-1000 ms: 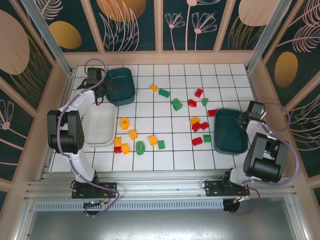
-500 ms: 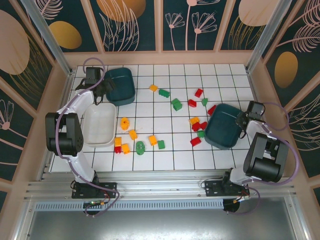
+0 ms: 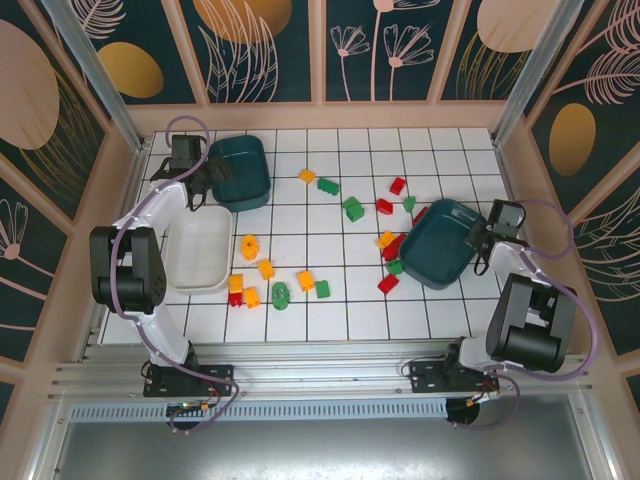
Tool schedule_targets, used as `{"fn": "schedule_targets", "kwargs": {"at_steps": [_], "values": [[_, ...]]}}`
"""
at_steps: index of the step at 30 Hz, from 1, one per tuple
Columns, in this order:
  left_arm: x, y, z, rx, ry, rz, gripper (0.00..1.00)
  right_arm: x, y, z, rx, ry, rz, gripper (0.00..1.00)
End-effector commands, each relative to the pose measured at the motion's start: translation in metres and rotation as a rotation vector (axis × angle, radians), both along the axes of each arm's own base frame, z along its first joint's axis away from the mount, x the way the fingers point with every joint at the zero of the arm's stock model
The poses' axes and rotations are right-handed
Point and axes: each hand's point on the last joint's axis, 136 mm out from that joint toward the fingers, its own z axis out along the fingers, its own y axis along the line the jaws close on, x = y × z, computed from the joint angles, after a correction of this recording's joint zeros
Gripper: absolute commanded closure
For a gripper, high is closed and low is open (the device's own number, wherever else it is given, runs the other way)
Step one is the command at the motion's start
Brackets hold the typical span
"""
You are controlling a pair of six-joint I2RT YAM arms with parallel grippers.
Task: Sort the legos into containers by color
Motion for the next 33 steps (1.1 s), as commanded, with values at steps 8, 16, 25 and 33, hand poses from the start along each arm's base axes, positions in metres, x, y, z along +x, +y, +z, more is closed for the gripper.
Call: {"fn": "schedule_targets", "kwargs": {"at_steps": [8,16,25,33], "values": [[-0.003,0.001,0.011,-0.015,-0.033,0.011,0.37,0.003,0.037,0.080,-0.057,-0.196,0.081,1.00],[0.003,0.005,-0.004,-0.006,-0.011,0.026,0.38,0.058,0.103,0.141,-0.077,-0.380,0.169,1.00],[0.009,0.008,-0.032,0.040,0.046,0.020,0.46,0.170,0.152,0.149,-0.102,-0.446,0.144,1.00],[0.019,0.016,-0.038,0.102,0.048,0.018,0.58,0.251,0.174,0.114,-0.152,-0.384,0.121,1.00]]}}
